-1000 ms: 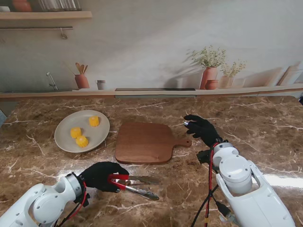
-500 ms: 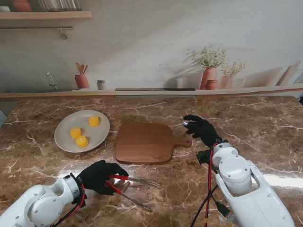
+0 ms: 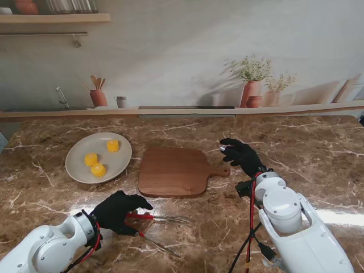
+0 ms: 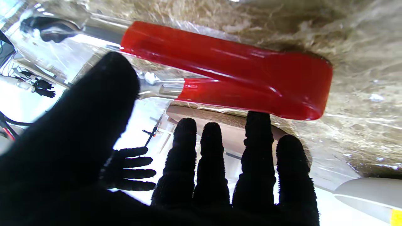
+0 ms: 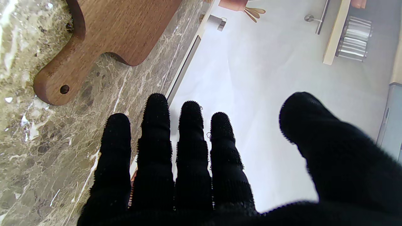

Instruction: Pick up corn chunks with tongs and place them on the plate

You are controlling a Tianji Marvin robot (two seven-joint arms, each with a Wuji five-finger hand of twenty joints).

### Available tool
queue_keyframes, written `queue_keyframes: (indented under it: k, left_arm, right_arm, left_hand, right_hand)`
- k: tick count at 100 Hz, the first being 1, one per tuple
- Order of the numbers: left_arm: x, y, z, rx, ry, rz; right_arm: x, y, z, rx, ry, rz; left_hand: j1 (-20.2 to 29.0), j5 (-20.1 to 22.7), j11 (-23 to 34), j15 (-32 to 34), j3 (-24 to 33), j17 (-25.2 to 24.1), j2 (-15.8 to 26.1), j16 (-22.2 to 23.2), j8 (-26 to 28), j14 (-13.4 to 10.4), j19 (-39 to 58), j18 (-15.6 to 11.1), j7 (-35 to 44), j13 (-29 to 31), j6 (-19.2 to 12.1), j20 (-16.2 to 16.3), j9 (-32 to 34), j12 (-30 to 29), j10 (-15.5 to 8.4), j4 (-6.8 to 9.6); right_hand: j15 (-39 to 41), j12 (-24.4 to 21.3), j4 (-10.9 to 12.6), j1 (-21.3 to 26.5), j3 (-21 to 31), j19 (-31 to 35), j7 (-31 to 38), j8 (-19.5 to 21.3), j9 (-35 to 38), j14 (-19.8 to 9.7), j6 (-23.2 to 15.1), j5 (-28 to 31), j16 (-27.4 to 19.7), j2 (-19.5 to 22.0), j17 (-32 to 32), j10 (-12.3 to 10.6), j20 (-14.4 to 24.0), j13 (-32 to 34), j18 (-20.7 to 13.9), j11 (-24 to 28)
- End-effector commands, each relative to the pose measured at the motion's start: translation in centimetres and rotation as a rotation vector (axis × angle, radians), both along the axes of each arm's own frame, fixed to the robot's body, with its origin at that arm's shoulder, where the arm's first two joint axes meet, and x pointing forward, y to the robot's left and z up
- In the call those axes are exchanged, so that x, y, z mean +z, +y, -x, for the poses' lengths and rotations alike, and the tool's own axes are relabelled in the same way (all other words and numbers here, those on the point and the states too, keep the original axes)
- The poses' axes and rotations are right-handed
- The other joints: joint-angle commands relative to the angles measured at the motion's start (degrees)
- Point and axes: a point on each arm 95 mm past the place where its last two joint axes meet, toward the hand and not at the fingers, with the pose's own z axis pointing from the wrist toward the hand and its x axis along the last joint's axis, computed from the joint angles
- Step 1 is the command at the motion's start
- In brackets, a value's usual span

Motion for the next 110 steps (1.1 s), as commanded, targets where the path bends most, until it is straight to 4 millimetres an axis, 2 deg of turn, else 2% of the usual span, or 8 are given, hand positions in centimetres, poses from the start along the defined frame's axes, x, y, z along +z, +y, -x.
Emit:
queue_keyframes:
  k: [1,15,36,60,93,100,105,110]
  left_arm:
    - [-0.1,-0.1,0.4,0.010,0.006,0.008]
    - [0.4,-0.2,0.3,0.045,-0.016,0.043]
    - [2.6,-1.1,-0.4,0.127,-0.059,0.139]
    - [4.7,-3.1,-2.1,0.237,-0.107,0.258]
    - [7.4,-4.2,-5.0,0.343,-0.154,0.327]
    - [7.7,-4.3,-5.5,0.357,-0.152,0.331]
    - [7.9,-4.4,-5.8,0.361,-0.137,0.340]
    - [8.0,-4.5,-6.1,0.359,-0.118,0.346]
  right_arm:
    - [-0.4,0.2,0.2,0.011,0.015,-0.008]
    - [-0.3,0.3,0.2,0.016,0.012,-0.007]
    - [0.0,0.2,0.4,0.022,-0.005,0.001]
    - [0.5,0.3,0.9,0.058,-0.041,0.035]
    - [0.7,0.5,1.6,0.132,-0.094,0.138]
    - [0.7,0.7,1.7,0.148,-0.108,0.158]
    - [0.8,0.8,1.7,0.159,-0.119,0.171]
    - [0.8,1.0,1.7,0.172,-0.131,0.179]
  left_hand:
    - [-2.2,-2.1,-2.4,-4.9,-2.2,-1.9,1.0,-5.5,-0.9,-2.8,-3.6,-1.4,-1.5,-2.7,-2.0,-3.0,-3.4,-3.1,-2.1,1.11]
    - [-3.3,-1.8,-4.3,-11.9,-4.1,-3.4,2.7,-14.1,-1.3,-4.6,-8.9,-2.2,-2.1,-4.6,-2.1,-8.8,-5.1,-6.6,-2.2,1.37]
    - [-4.9,-1.1,-7.7,-23.6,-12.3,-4.7,7.8,-30.7,-2.2,-9.0,-18.5,-5.6,-3.7,-7.6,-1.5,-24.1,-5.8,-11.9,-1.8,2.59]
    - [-3.3,0.5,-10.8,-25.7,-30.1,-4.9,17.6,-35.7,-3.8,-10.8,-25.5,-10.0,-6.9,-11.9,0.5,-38.3,-7.6,-17.1,-0.2,5.97]
    - [-2.4,0.5,-12.3,-25.9,-40.3,-4.9,26.0,-36.6,-5.3,-10.1,-28.5,-10.6,-9.5,-13.9,2.0,-41.3,-8.4,-17.9,0.3,8.13]
    - [-2.2,0.1,-13.1,-26.1,-42.6,-4.8,30.9,-36.8,-5.8,-9.7,-30.0,-10.7,-10.4,-14.4,2.7,-42.0,-8.6,-18.4,0.8,8.63]
    - [0.0,-0.5,-13.9,-26.4,-42.2,-4.7,35.1,-37.0,-6.1,-9.6,-31.5,-10.8,-11.1,-15.3,3.1,-42.7,-9.1,-18.8,1.2,9.85]
    - [-1.1,-1.2,-14.5,-26.7,-38.4,-4.5,37.9,-37.5,-6.3,-9.7,-34.1,-11.3,-11.6,-16.1,3.3,-43.4,-9.8,-19.3,1.1,13.88]
  right_hand:
    - [0.5,0.4,2.4,-2.1,-0.2,-0.5,-0.3,-0.7,0.6,-0.7,-1.6,-0.8,1.0,-0.5,-0.3,-0.7,1.6,-0.1,-0.1,0.0]
    - [0.5,0.4,2.4,-2.2,-0.3,-0.5,-0.3,-0.7,0.6,-0.8,-1.6,-0.8,1.0,-0.5,-0.3,-0.7,1.6,-0.2,-0.2,0.0]
    - [0.3,0.4,2.4,-2.3,-0.4,-0.5,-0.3,-0.7,0.5,-0.6,-1.6,-0.9,0.9,-0.5,-0.4,-0.7,1.6,-0.4,-0.2,0.0]
    - [-1.0,0.3,2.3,-3.4,-1.2,-0.9,-0.3,-0.7,0.1,-0.7,-1.8,-0.8,0.2,-0.7,-0.7,-0.8,1.4,-1.1,-0.3,-0.3]
    - [-4.1,-0.7,2.0,-4.7,-4.8,-2.7,-0.7,-0.7,-2.4,-1.0,-1.6,-1.4,-1.5,-1.2,-1.5,-1.1,0.8,-3.1,-0.7,-2.1]
    - [-6.2,-1.7,2.1,-4.9,-5.8,-3.9,-1.0,-0.8,-3.9,-1.2,-1.1,-2.0,-3.0,-1.3,-1.8,-1.1,0.1,-4.3,-0.9,-3.3]
    - [-7.8,-2.6,2.1,-5.0,-6.3,-5.0,-1.3,-0.8,-5.3,-1.3,-1.0,-2.5,-4.2,-1.5,-2.3,-1.2,-0.5,-5.5,-1.1,-4.2]
    - [-8.9,-3.3,2.1,-4.8,-7.0,-6.0,-1.7,-0.8,-7.0,-1.5,-0.6,-3.3,-5.0,-2.1,-3.0,-1.2,-1.0,-6.8,-1.4,-5.0]
